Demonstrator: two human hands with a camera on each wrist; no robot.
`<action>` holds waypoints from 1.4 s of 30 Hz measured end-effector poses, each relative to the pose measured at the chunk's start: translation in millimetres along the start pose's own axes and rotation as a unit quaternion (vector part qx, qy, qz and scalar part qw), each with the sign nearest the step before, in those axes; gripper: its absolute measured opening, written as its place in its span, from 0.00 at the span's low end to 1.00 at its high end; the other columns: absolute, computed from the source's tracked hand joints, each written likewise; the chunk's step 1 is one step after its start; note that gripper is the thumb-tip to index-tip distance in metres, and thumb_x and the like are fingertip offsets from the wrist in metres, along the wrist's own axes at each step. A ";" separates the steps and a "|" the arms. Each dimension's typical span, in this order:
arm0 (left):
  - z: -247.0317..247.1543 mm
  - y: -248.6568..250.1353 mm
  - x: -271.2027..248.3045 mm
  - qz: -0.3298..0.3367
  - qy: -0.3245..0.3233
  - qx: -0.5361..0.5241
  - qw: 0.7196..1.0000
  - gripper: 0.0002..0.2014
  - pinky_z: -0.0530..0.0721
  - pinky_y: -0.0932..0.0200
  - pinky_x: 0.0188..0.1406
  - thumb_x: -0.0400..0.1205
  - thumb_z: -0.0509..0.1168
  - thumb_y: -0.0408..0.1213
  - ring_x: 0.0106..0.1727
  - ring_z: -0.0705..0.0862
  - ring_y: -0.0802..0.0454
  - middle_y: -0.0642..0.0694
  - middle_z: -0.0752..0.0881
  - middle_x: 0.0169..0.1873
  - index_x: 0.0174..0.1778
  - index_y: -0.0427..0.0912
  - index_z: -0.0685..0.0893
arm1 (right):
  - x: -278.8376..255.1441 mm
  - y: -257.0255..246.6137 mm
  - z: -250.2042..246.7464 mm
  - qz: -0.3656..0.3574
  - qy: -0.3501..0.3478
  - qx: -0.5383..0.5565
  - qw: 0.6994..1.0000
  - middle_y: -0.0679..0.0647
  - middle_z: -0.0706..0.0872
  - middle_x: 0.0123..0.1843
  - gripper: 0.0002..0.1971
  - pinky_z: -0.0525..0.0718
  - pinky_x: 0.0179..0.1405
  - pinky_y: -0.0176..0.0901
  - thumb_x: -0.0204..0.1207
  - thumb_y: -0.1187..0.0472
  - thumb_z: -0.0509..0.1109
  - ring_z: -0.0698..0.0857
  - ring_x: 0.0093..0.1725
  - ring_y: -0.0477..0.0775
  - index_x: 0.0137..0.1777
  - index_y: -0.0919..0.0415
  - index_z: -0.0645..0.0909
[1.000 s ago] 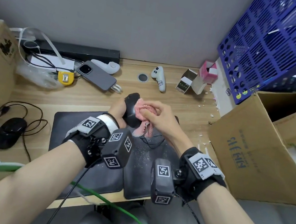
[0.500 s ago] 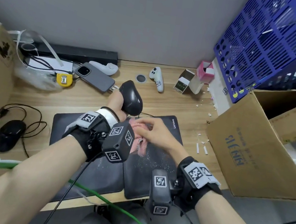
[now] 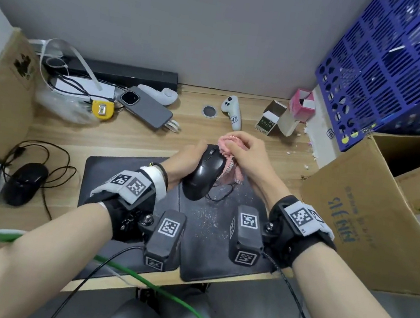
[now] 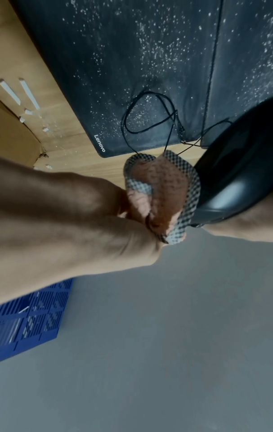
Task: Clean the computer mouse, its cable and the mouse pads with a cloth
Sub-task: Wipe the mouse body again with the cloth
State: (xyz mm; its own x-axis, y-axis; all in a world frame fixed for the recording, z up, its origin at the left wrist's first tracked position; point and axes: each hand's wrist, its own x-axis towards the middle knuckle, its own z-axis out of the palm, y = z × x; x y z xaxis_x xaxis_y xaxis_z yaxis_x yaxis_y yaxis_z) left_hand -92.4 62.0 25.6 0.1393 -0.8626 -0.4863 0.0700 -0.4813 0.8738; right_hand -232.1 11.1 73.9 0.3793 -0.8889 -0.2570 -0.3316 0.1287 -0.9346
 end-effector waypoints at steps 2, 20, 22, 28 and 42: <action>-0.6 0.7 -1.0 -0.005 -0.006 -0.013 1.000 0.21 0.79 0.51 0.47 0.88 0.48 0.49 0.42 0.83 0.44 0.37 0.87 0.44 0.48 0.41 0.82 | 1.3 2.6 3.3 0.013 -0.004 0.010 1.000 0.51 0.87 0.47 0.06 0.86 0.54 0.49 0.79 0.65 0.68 0.85 0.47 0.50 0.47 0.54 0.85; -10.6 1.2 17.5 -0.153 0.083 -0.345 0.922 0.13 0.84 0.60 0.20 0.83 0.60 0.38 0.21 0.82 0.47 0.40 0.82 0.23 0.33 0.38 0.77 | -27.3 6.4 30.8 -0.035 -0.037 -0.068 0.996 0.57 0.87 0.53 0.07 0.84 0.51 0.47 0.74 0.67 0.72 0.86 0.48 0.53 0.45 0.54 0.85; -10.6 2.8 14.8 -0.152 0.072 -0.321 0.932 0.11 0.83 0.61 0.26 0.83 0.60 0.41 0.30 0.81 0.46 0.40 0.81 0.31 0.37 0.40 0.78 | -26.2 5.9 27.6 -0.032 -0.050 -0.086 0.995 0.54 0.87 0.51 0.06 0.84 0.51 0.48 0.73 0.64 0.74 0.85 0.48 0.53 0.46 0.52 0.85; -4.6 1.6 3.3 -0.010 0.050 -0.110 0.993 0.17 0.76 0.57 0.34 0.87 0.50 0.41 0.35 0.80 0.46 0.41 0.83 0.35 0.40 0.41 0.81 | -6.3 -1.8 28.7 0.000 0.024 -0.052 0.998 0.50 0.87 0.43 0.07 0.86 0.51 0.55 0.75 0.64 0.73 0.86 0.44 0.53 0.42 0.50 0.82; -20.8 8.6 9.8 -0.056 0.092 -0.231 0.967 0.12 0.80 0.57 0.37 0.81 0.57 0.44 0.34 0.82 0.46 0.39 0.83 0.40 0.47 0.41 0.82 | -17.4 -6.4 43.4 0.005 -0.019 0.016 1.000 0.52 0.86 0.45 0.06 0.82 0.32 0.36 0.76 0.67 0.71 0.84 0.36 0.45 0.48 0.56 0.82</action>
State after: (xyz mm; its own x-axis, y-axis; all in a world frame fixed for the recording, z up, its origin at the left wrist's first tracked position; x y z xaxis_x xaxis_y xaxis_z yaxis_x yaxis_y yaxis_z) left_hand -69.9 52.6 28.5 0.2755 -0.7458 -0.6065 0.5224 -0.4135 0.7457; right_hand -199.1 44.9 73.7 0.4080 -0.8706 -0.2750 -0.3073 0.1527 -0.9393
